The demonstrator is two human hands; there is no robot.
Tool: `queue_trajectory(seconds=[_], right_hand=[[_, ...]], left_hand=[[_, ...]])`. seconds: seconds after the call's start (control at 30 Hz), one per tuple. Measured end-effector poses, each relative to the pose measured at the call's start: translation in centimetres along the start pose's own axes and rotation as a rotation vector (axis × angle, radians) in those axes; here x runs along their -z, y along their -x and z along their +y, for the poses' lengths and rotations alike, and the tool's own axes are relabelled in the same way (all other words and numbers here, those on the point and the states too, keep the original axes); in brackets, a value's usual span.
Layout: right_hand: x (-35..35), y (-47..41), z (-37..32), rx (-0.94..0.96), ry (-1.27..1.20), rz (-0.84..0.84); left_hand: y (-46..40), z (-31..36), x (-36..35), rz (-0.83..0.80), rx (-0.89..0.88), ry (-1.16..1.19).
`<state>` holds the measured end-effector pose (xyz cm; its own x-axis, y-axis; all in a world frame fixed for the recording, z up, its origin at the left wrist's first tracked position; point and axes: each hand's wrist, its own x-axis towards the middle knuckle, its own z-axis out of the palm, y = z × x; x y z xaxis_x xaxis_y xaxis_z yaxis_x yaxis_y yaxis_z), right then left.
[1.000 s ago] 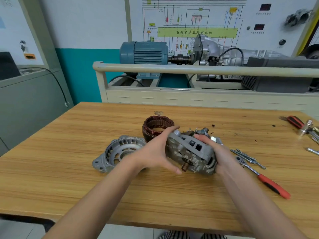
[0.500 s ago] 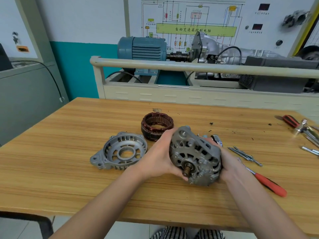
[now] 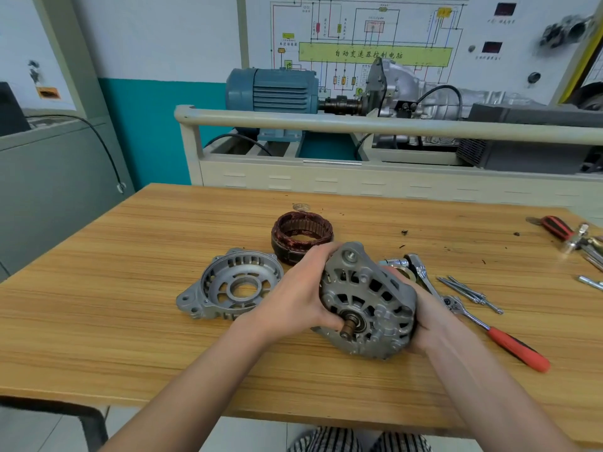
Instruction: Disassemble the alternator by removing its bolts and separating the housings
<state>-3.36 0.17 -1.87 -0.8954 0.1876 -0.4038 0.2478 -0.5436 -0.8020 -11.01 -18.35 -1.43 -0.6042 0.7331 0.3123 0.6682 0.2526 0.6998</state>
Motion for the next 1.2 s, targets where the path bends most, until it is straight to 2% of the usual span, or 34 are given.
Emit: queue_trajectory(seconds=[0.2,0.47,0.63,0.73,0.83,0.93,1.07,1.13,1.2], right_hand=[[-0.4,0.5,0.3,0.112,0.036,0.012],[-0.1,1.0,0.7,0.375,0.252,0.227],[0.3,1.0,0.4,0.521,0.496,0.401],[0.5,0.9,0.6,0.573,0.685,0.453],[0.6,0.7,0.7,0.620,0.750,0.453],[0.7,0.7,0.5,0.609,0.819,0.405],[1.2,1.1,-0.2,0.525,0.841,0.284],[1.5,1.1,-0.6,0.493,0.816,0.200],[1.8,1.1,-0.9,0.485,0.795,0.128]], left_hand=[[0.1,-0.4,0.1,0.016,-0.047,-0.039],[0.2,-1.6,-0.1,-0.038,-0.120,-0.160],[0.3,-2.0,0.0,-0.180,-0.076,-0.331],[0.4,-2.3,0.0,-0.289,-0.029,-0.351],[0.4,-1.8,0.3,-0.296,0.076,-0.274],[0.2,-0.9,0.1,-0.145,0.165,-0.030],[-0.8,0.6,-0.2,0.012,0.277,0.176],[-0.9,1.7,-0.6,0.015,0.269,0.182],[-0.5,2.6,-1.6,-0.070,0.207,0.164]])
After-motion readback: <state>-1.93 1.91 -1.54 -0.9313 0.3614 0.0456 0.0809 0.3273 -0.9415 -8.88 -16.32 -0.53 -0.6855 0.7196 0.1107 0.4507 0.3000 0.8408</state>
